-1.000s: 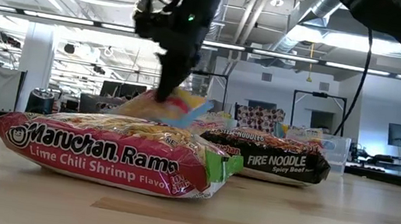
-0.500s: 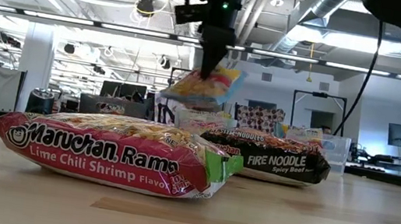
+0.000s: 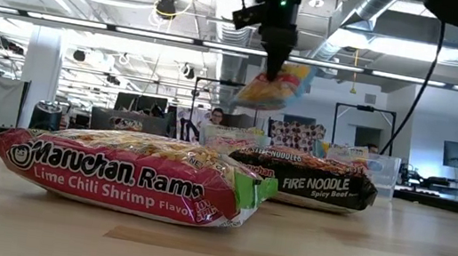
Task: Sort Maruchan noodles
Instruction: Put the blue noodle pack into the right transparent bin
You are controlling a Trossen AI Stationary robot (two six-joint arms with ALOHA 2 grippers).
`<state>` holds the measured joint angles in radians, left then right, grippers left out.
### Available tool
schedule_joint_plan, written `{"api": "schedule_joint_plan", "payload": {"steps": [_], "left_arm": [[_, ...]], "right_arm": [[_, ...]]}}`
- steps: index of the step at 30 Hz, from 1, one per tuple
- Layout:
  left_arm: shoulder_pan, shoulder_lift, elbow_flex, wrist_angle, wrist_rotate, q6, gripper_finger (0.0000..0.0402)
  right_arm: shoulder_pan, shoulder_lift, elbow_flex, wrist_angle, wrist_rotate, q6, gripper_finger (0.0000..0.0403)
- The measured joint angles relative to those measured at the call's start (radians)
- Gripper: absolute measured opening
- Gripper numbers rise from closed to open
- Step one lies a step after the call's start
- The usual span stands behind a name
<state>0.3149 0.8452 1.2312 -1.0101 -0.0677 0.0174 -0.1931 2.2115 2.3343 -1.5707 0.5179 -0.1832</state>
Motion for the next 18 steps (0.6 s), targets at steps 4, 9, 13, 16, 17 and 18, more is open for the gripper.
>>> {"api": "schedule_joint_plan", "payload": {"steps": [4, 9, 13, 16, 17, 18], "left_arm": [[0.0, 0.0, 0.0, -0.012, 0.0, 0.0, 0.0], [0.0, -0.002, 0.0, -0.027, 0.0, 0.0, 0.0], [0.0, -0.002, 0.0, -0.025, -0.002, 0.001, 0.0], [0.0, 0.001, 0.0, -0.02, -0.013, 0.001, 0.0], [0.0, 0.004, 0.0, -0.02, -0.018, 0.001, 0.0], [0.0, 0.005, 0.0, -0.02, -0.025, 0.001, 0.0]], "right_arm": [[-0.028, -0.037, -0.02, 0.005, -0.001, -0.001, 0.0003], [-0.065, -0.144, -0.161, -0.003, -0.014, 0.024, 0.0003], [-0.096, -0.277, -0.369, 0.033, -0.017, 0.068, 0.0004], [-0.114, -0.396, -0.556, 0.126, -0.016, 0.057, 0.0004], [-0.119, -0.433, -0.612, 0.158, -0.016, 0.043, 0.0004], [-0.125, -0.471, -0.67, 0.191, -0.016, 0.022, 0.0004]]}}
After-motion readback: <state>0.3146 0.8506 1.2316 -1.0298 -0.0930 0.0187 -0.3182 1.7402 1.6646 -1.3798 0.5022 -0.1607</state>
